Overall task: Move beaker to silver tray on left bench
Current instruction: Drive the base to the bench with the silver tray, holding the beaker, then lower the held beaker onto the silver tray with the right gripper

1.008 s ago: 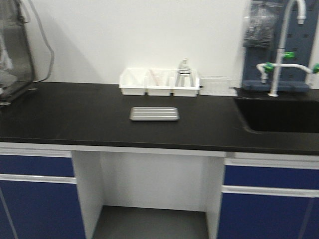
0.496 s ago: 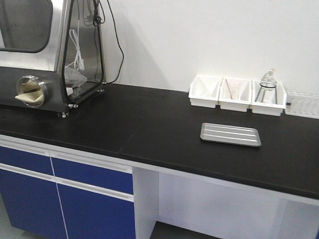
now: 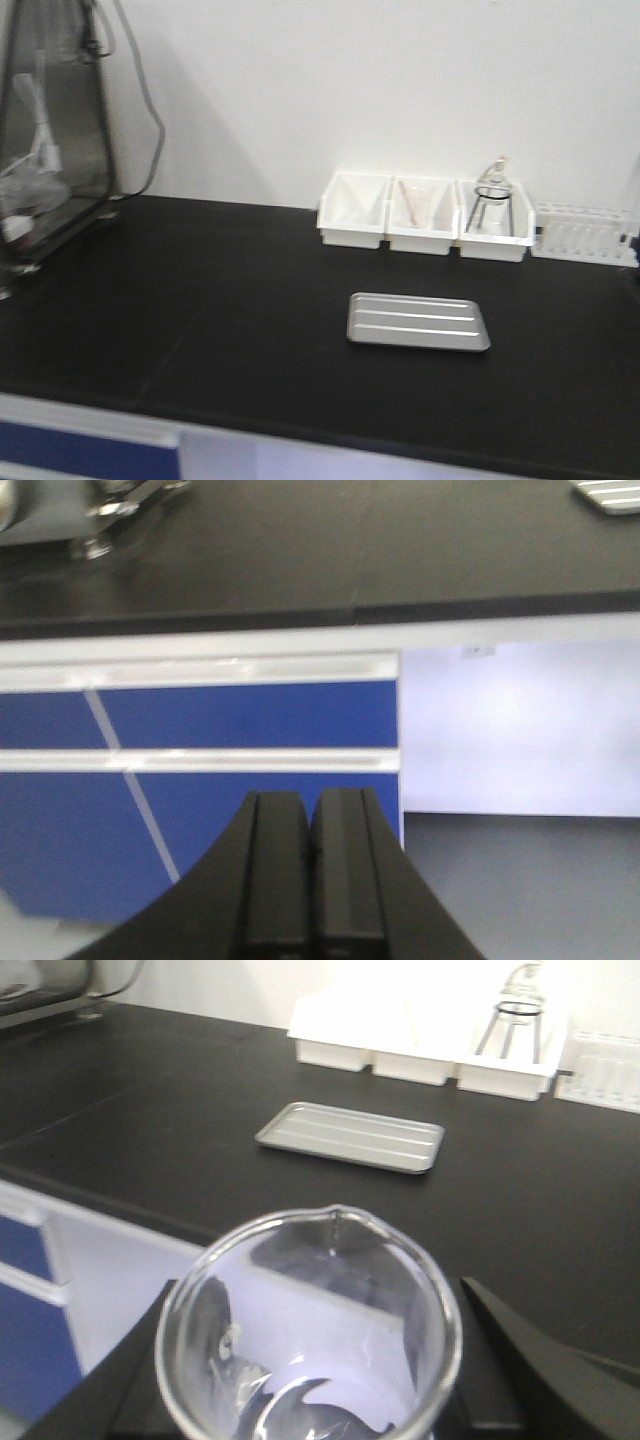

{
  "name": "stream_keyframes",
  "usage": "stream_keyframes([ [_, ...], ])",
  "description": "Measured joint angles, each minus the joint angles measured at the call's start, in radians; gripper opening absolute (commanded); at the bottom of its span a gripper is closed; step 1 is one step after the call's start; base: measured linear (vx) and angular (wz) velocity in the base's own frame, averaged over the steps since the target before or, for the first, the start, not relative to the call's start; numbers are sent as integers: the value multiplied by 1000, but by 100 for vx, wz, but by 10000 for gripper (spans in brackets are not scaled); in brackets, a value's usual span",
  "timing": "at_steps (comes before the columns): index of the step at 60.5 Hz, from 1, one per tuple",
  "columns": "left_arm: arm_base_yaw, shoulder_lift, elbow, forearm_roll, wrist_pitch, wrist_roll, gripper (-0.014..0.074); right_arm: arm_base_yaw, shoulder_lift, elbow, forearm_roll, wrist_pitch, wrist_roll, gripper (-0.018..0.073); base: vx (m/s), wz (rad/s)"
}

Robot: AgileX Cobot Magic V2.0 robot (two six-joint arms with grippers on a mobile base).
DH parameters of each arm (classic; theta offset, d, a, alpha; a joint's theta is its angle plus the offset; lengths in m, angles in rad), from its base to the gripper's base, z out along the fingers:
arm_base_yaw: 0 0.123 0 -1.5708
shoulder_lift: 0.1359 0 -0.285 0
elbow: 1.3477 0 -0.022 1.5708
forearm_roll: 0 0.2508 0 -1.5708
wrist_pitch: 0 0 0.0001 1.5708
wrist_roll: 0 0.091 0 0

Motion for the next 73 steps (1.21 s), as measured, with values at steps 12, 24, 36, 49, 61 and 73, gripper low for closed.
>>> stream_keyframes([
  [12, 0, 0, 0, 0, 0, 0, 1, 0, 0, 0, 0, 0, 0, -11, 41, -43],
  [24, 0, 0, 0, 0, 0, 0, 1, 0, 0, 0, 0, 0, 0, -11, 39, -28],
  [36, 0, 0, 0, 0, 0, 0, 1, 0, 0, 0, 0, 0, 0, -11, 36, -5],
  [49, 0, 0, 0, 0, 0, 0, 1, 0, 0, 0, 0, 0, 0, -11, 33, 2],
  [61, 0, 0, 0, 0, 0, 0, 1, 0, 0, 0, 0, 0, 0, -11, 25, -3],
  [73, 0, 0, 0, 0, 0, 0, 1, 0, 0, 0, 0, 0, 0, -11, 13, -6],
])
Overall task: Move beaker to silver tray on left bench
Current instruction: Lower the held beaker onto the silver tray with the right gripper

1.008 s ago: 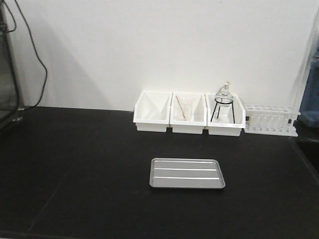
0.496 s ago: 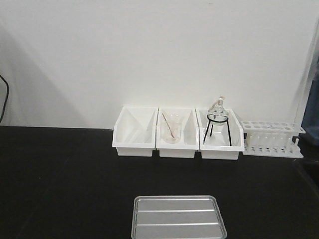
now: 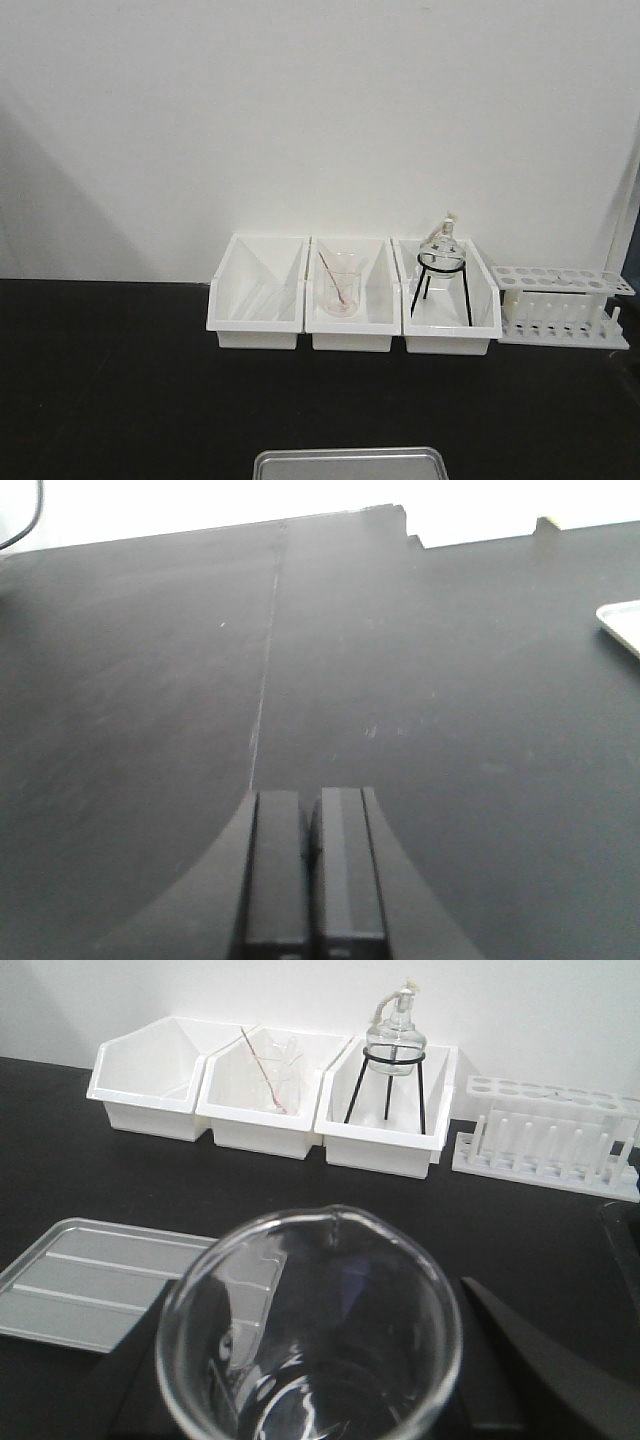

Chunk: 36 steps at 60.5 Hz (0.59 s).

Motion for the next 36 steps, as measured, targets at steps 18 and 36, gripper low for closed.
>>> stream_keyframes([
  [18, 0, 0, 0, 0, 0, 0, 1, 0, 0, 0, 0, 0, 0, -11, 4, -3],
  [36, 0, 0, 0, 0, 0, 0, 1, 0, 0, 0, 0, -13, 0, -11, 0, 0],
])
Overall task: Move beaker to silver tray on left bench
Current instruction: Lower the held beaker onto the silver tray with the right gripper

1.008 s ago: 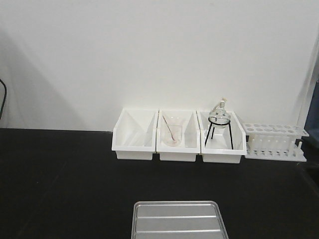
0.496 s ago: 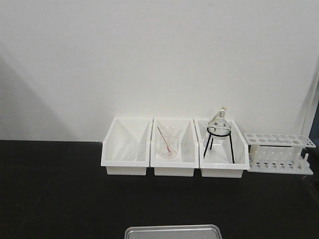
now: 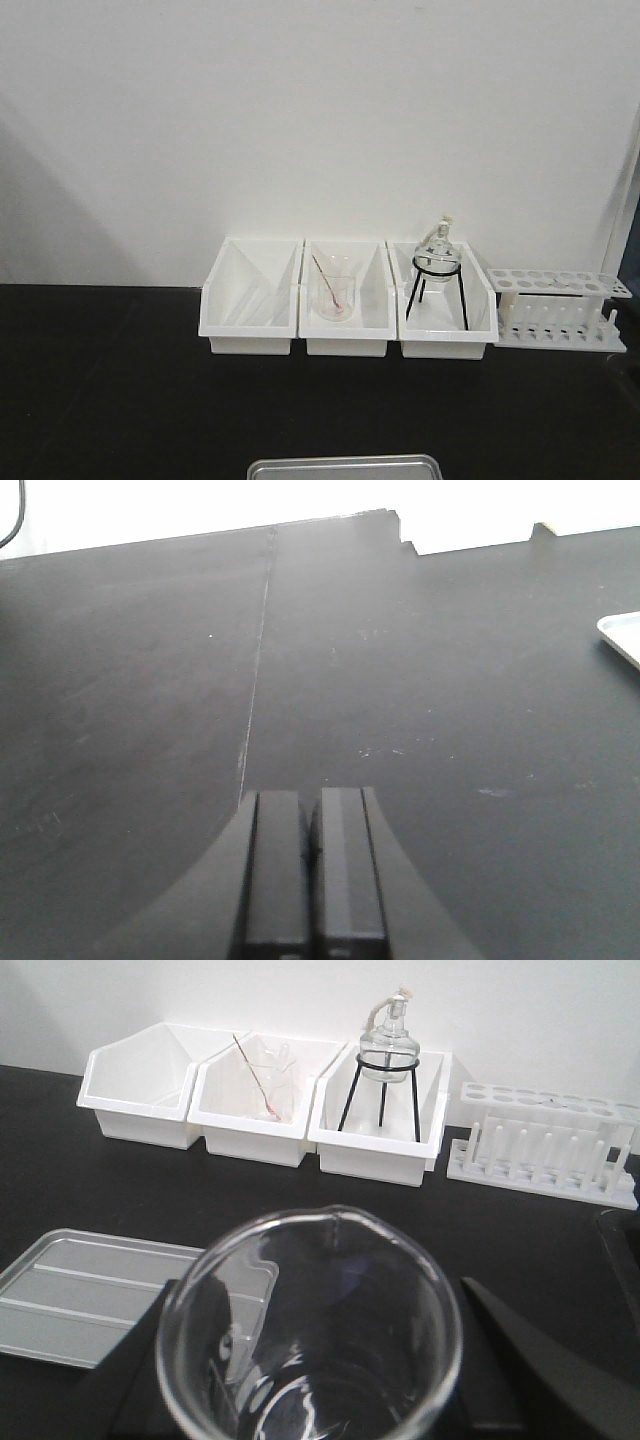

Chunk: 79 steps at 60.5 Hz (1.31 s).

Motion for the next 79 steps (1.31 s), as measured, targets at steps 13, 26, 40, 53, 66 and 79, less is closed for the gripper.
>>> stream_keyframes([
  [13, 0, 0, 0, 0, 0, 0, 1, 0, 0, 0, 0, -23, 0, -11, 0, 0],
  [26, 0, 0, 0, 0, 0, 0, 1, 0, 12, 1, -24, -222, -1, -11, 0, 0],
  [40, 0, 0, 0, 0, 0, 0, 1, 0, 340, 0, -67, -505, -23, -11, 0, 0],
  [53, 0, 0, 0, 0, 0, 0, 1, 0, 846, -11, -22, -958, -106, -11, 0, 0],
  [66, 0, 0, 0, 0, 0, 0, 1, 0, 1296, -125, 3, -1187, -182, -11, 0, 0],
  [79, 0, 0, 0, 0, 0, 0, 1, 0, 1546, -294, 10, -1235, -190, -11, 0, 0],
])
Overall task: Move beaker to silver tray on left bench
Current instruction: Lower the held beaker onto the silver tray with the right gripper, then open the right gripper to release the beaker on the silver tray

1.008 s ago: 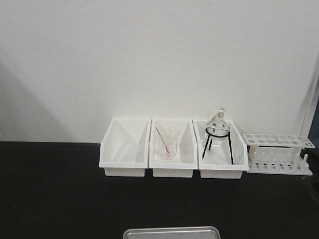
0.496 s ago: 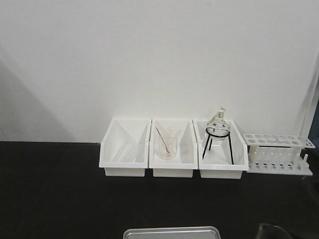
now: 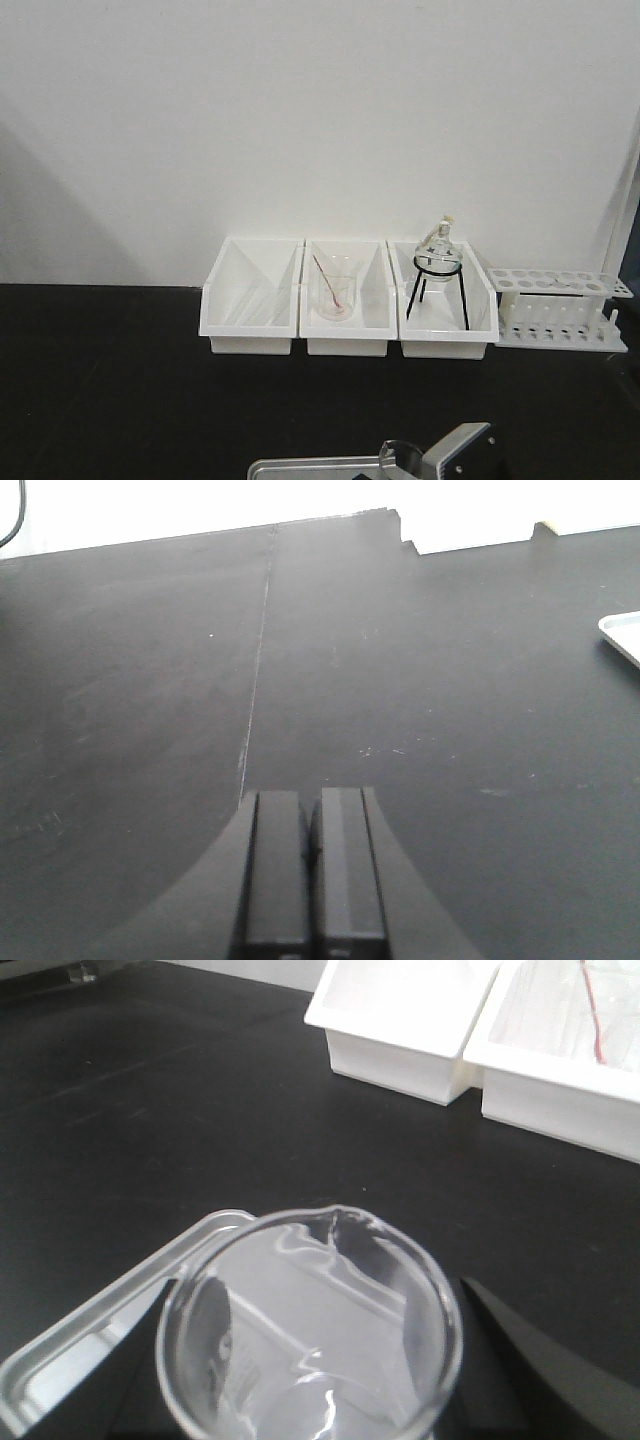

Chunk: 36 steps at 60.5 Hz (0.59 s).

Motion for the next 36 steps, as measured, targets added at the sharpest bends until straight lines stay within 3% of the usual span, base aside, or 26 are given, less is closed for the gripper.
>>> stream_keyframes([
  [8, 0, 0, 0, 0, 0, 0, 1, 0, 150, -114, 1, -1, 0, -4, 0, 0],
  [18, 0, 0, 0, 0, 0, 0, 1, 0, 200, -132, 17, -1, -6, 27, 0, 0],
  [36, 0, 0, 0, 0, 0, 0, 1, 0, 237, -133, 16, 31, -60, 195, 0, 0],
])
